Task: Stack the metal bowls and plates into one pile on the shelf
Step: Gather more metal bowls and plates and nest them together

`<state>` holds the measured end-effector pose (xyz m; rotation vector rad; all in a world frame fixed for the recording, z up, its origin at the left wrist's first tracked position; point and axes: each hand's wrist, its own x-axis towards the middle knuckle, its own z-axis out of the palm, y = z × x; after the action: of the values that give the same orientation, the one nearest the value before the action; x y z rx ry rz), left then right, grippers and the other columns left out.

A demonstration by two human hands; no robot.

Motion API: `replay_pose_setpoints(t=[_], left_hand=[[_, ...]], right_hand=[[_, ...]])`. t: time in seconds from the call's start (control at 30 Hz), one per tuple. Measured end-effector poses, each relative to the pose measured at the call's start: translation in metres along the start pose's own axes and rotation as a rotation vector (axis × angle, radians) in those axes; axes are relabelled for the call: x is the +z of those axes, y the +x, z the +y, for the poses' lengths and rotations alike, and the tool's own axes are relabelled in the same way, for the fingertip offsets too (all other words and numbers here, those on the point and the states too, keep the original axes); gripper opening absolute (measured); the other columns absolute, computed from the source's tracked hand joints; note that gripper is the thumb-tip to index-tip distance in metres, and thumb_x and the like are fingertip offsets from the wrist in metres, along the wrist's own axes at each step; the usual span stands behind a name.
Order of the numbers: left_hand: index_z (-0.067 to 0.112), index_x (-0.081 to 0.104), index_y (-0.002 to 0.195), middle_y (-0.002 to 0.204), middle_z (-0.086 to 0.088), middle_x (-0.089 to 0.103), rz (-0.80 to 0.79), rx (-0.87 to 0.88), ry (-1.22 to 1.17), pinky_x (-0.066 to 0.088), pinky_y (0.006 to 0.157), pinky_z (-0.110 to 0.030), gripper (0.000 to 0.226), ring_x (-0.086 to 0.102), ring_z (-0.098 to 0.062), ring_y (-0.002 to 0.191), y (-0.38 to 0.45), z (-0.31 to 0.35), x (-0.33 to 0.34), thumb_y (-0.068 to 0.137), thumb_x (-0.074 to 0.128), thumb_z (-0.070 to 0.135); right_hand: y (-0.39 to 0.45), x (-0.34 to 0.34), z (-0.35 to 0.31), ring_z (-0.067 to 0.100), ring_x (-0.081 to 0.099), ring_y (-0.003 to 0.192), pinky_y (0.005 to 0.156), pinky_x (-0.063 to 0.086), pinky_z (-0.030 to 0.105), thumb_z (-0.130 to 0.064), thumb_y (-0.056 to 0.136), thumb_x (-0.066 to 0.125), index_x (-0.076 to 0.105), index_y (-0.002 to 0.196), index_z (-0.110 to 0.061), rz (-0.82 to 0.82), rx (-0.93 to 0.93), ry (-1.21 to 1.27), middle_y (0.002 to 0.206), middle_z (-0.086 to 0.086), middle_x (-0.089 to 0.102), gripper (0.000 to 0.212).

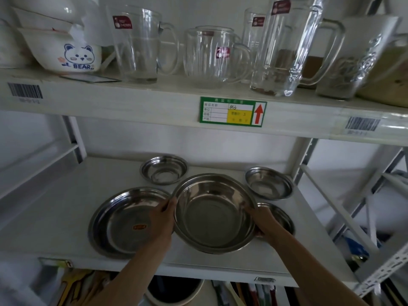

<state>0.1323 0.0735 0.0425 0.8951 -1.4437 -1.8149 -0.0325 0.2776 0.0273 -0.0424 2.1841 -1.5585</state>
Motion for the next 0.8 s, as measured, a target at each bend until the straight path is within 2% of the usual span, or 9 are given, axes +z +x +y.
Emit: replay_pose_setpoints(t=[0.1,0.23,0.33,0.4,0.53,0.7,0.8], left_hand=[[0.013,0.068,0.076,0.071,-0.01,0.065,-0.034,-0.025,0.027,0.049,0.064,-0.03,0.023,0.06,-0.021,0.067,-0.004,-0.005,0.0,0.093,0.057,0.021],[0.003,0.069,0.087,0.08,-0.017,0.066,-0.05,-0.07,0.06,0.048,0.068,-0.035,0.029,0.059,-0.027,0.073,-0.006,-0.014,0.0,0.093,0.057,0.028],[-0.002,0.067,0.087,0.076,-0.016,0.063,-0.031,-0.085,0.068,0.046,0.066,-0.032,0.033,0.058,-0.025,0.07,-0.006,-0.017,0.001,0.093,0.057,0.029],[-0.005,0.065,0.084,0.073,-0.015,0.058,-0.026,-0.076,0.069,0.042,0.063,-0.031,0.034,0.053,-0.023,0.068,-0.007,-0.018,0.001,0.092,0.057,0.027],[0.01,0.057,0.069,0.061,-0.01,0.046,-0.043,-0.069,0.092,0.035,0.054,-0.028,0.027,0.041,-0.02,0.058,-0.009,-0.019,-0.001,0.089,0.057,0.028],[-0.002,0.061,0.081,0.068,-0.014,0.057,-0.017,-0.093,0.097,0.046,0.061,-0.032,0.04,0.053,-0.025,0.064,-0.01,-0.024,-0.009,0.095,0.05,0.034],[0.012,0.056,0.072,0.06,-0.003,0.052,0.01,-0.121,0.108,0.04,0.059,-0.029,0.029,0.047,-0.017,0.06,-0.018,-0.03,-0.019,0.096,0.049,0.028]], right_hand=[[-0.004,-0.004,0.007,0.03,0.06,0.067,0.062,0.047,0.038,-0.031,0.09,0.062,0.066,0.102,0.004,-0.012,-0.009,-0.007,0.074,0.017,0.062,0.037],[-0.01,-0.007,0.011,0.027,0.057,0.065,0.052,0.043,0.029,-0.031,0.092,0.062,0.065,0.09,-0.006,-0.022,-0.023,0.006,0.073,0.016,0.058,0.025],[-0.01,-0.009,0.013,0.029,0.058,0.068,0.056,0.045,0.034,-0.031,0.091,0.062,0.065,0.09,-0.007,-0.04,-0.032,0.007,0.074,0.017,0.059,0.024],[-0.006,-0.01,0.015,0.027,0.058,0.063,0.054,0.045,0.031,-0.031,0.091,0.062,0.065,0.087,-0.008,-0.026,-0.02,0.001,0.07,0.014,0.059,0.024],[0.0,-0.011,0.015,0.024,0.056,0.057,0.05,0.043,0.028,-0.033,0.092,0.062,0.066,0.084,-0.006,-0.011,0.011,-0.003,0.065,0.013,0.058,0.028],[0.005,-0.011,0.014,0.03,0.061,0.069,0.063,0.048,0.039,-0.032,0.091,0.062,0.067,0.093,0.002,-0.023,0.012,-0.009,0.075,0.019,0.063,0.034],[0.01,-0.011,0.014,0.032,0.063,0.07,0.068,0.053,0.044,-0.031,0.09,0.063,0.067,0.095,0.002,-0.027,0.004,-0.004,0.076,0.019,0.064,0.034]])
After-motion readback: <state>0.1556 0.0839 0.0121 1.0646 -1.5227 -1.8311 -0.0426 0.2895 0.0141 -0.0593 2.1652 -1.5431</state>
